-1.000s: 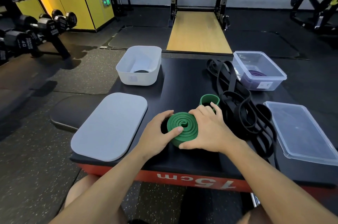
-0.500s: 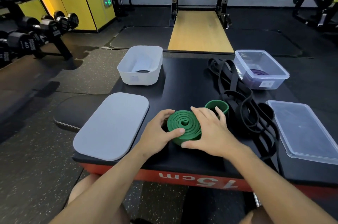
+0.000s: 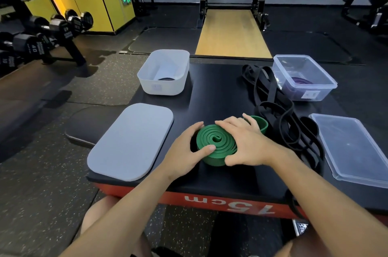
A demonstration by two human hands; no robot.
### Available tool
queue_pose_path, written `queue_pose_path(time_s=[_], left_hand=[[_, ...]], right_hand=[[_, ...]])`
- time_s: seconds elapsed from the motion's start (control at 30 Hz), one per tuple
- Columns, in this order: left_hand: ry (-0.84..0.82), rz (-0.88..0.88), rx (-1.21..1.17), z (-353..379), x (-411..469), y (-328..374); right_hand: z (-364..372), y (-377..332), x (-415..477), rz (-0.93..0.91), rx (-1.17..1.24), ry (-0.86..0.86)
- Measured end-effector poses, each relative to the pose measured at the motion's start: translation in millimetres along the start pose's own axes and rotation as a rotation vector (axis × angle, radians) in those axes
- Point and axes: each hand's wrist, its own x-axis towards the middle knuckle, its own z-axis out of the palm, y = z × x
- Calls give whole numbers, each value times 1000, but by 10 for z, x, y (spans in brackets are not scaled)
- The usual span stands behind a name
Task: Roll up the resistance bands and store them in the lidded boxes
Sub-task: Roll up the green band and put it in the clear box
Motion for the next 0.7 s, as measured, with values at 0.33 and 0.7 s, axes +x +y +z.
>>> queue_pose_path(time_s=[0.33, 0.7], left_hand=[[63, 47, 71, 8, -10, -6], [45, -1, -45, -12, -9, -24]], right_hand=[[203, -166, -163, 133, -9, 278], [116, -54, -127, 88, 58, 119]])
